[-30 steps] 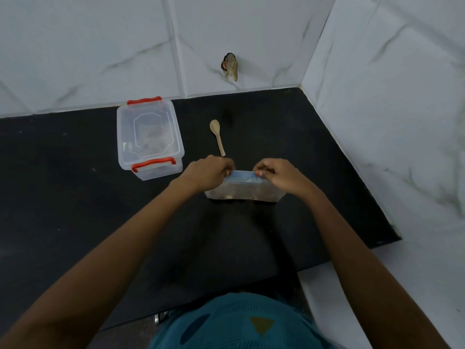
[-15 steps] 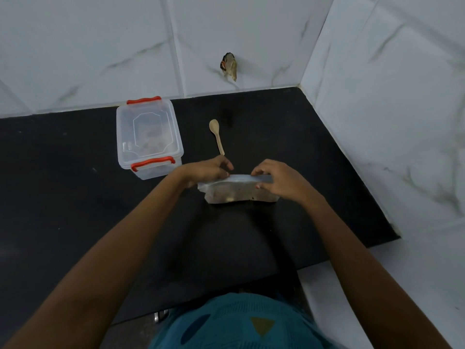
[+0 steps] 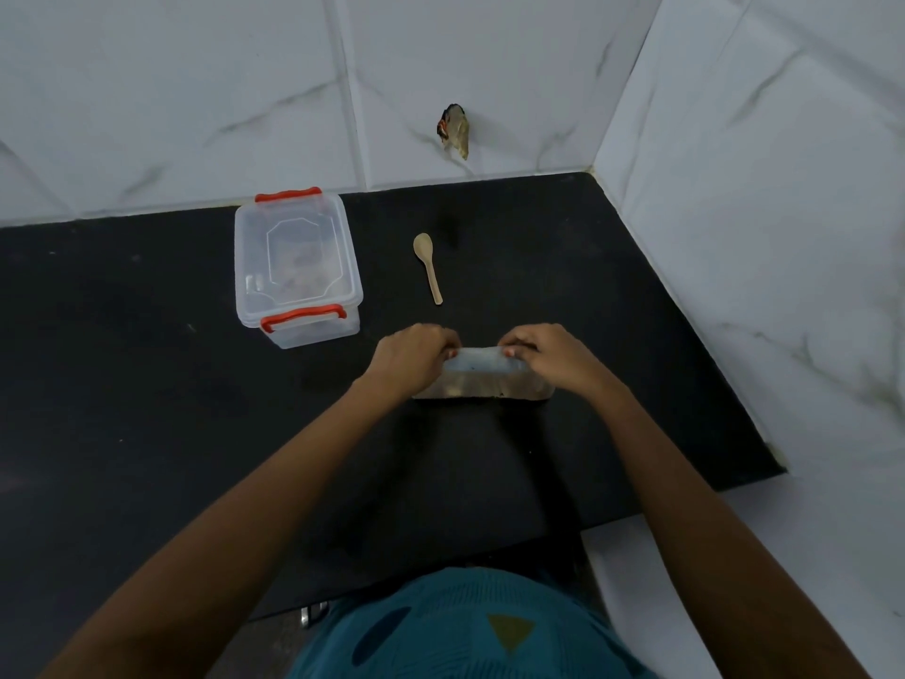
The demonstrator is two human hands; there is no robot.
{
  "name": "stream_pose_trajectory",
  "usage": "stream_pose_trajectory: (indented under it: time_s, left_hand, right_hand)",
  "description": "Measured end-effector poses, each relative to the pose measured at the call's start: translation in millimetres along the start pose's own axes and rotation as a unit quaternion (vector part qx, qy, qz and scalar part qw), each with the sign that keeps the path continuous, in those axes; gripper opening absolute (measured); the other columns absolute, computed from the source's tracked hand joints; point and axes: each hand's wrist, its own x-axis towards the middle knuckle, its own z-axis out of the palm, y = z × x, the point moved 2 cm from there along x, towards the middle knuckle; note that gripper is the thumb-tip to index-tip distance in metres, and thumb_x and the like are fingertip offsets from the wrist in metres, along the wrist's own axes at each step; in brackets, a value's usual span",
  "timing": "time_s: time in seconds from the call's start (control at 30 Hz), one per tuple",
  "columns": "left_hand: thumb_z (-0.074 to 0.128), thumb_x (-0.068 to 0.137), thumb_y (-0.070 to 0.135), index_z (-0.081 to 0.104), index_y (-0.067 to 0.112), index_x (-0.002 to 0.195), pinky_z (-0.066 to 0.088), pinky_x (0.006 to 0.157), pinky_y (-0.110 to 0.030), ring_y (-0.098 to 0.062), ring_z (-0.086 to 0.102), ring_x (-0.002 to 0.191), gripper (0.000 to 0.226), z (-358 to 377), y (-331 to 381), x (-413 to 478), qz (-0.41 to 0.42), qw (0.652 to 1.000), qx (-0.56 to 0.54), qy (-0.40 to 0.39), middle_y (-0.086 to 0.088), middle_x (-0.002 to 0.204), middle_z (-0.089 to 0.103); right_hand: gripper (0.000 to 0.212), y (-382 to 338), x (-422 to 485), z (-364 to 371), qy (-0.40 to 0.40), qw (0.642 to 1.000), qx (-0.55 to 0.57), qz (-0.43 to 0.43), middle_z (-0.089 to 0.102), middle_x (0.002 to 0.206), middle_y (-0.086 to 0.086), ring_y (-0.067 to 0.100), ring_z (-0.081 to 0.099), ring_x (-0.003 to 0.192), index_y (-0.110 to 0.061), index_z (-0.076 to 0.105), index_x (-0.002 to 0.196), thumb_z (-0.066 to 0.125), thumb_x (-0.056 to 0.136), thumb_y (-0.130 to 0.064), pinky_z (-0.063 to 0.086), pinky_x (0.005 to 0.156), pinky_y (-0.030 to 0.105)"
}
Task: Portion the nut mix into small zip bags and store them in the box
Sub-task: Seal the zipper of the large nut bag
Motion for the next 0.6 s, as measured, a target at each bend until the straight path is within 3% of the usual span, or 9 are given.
stream_pose_trajectory:
  time_s: [0.1, 0.17, 0.23, 0.3, 0.4, 0.5, 0.6]
  left_hand:
    - [0.04, 0.098, 0.019, 0.044, 0.017, 0.123, 0.046, 0.086, -0.037, -0.024, 0.056, 0.107, 0.026, 7.5, -4.2, 6.9, -0.024, 0.999, -0.039, -0.027, -0.01, 0.124, 0.055]
    - [0.039, 0.098, 0.016, 0.038, 0.014, 0.127, 0.044, 0.095, -0.04, -0.025, 0.052, 0.115, 0.03, 13.1, -9.2, 11.7, -0.037, 0.99, -0.114, -0.076, -0.011, 0.131, 0.05]
    - [0.04, 0.096, 0.012, 0.035, 0.012, 0.131, 0.038, 0.103, -0.04, -0.025, 0.045, 0.125, 0.035, 17.6, -13.7, 15.5, -0.062, 0.974, -0.184, -0.118, -0.011, 0.139, 0.043]
    - [0.043, 0.095, 0.01, 0.033, 0.011, 0.132, 0.036, 0.105, -0.038, -0.025, 0.042, 0.128, 0.039, 21.5, -16.6, 20.2, -0.084, 0.962, -0.216, -0.141, -0.011, 0.14, 0.041]
    - [0.046, 0.093, 0.012, 0.034, 0.011, 0.13, 0.038, 0.101, -0.036, -0.023, 0.045, 0.122, 0.039, 23.4, -19.1, 25.8, -0.096, 0.956, -0.225, -0.161, -0.011, 0.135, 0.044]
    - [0.047, 0.093, 0.013, 0.037, 0.011, 0.126, 0.041, 0.094, -0.033, -0.018, 0.047, 0.108, 0.034, 21.5, -21.2, 27.7, -0.086, 0.954, -0.231, -0.168, -0.012, 0.127, 0.047]
    - [0.046, 0.095, 0.026, 0.045, 0.013, 0.117, 0.042, 0.089, -0.033, -0.018, 0.047, 0.102, 0.025, 19.7, -18.8, 25.0, -0.042, 0.966, -0.199, -0.159, -0.011, 0.123, 0.048]
  right_hand:
    - [0.015, 5.7, 8.5, 6.4, -0.006, 0.999, 0.043, 0.008, 0.06, 0.108, -0.006, 0.012, 0.054, 0.104, -0.025, 0.06, 0.103, 0.05, 0.094, -0.018, 0.043, 0.092, 0.033]
    - [0.01, 8.1, 12.3, 9.0, -0.01, 0.998, 0.059, 0.01, 0.057, 0.1, -0.004, 0.012, 0.054, 0.097, -0.021, 0.057, 0.098, 0.053, 0.092, -0.014, 0.044, 0.083, 0.025]
    - [0.007, 9.9, 14.6, 9.9, -0.013, 0.999, 0.035, 0.005, 0.052, 0.097, -0.004, 0.01, 0.051, 0.091, -0.016, 0.055, 0.096, 0.057, 0.09, -0.015, 0.041, 0.072, 0.018]
    - [0.01, 11.6, 15.3, 10.7, -0.017, 1.0, -0.004, -0.004, 0.048, 0.098, -0.004, 0.009, 0.049, 0.09, -0.013, 0.058, 0.098, 0.058, 0.09, -0.019, 0.039, 0.074, 0.019]
    - [0.022, 10.7, 9.8, 12.5, -0.022, 0.999, -0.037, -0.014, 0.049, 0.098, -0.006, 0.01, 0.051, 0.093, -0.015, 0.062, 0.102, 0.063, 0.086, -0.03, 0.043, 0.08, 0.026]
    - [0.033, 9.8, 2.2, 15.3, -0.028, 0.993, -0.108, -0.035, 0.051, 0.104, -0.008, 0.007, 0.049, 0.096, -0.019, 0.06, 0.111, 0.067, 0.082, -0.034, 0.042, 0.081, 0.025]
    - [0.029, 9.6, -0.2, 17.4, -0.005, 0.988, -0.148, -0.054, 0.057, 0.112, -0.002, 0.012, 0.053, 0.102, -0.017, 0.06, 0.114, 0.06, 0.087, -0.029, 0.037, 0.079, 0.023]
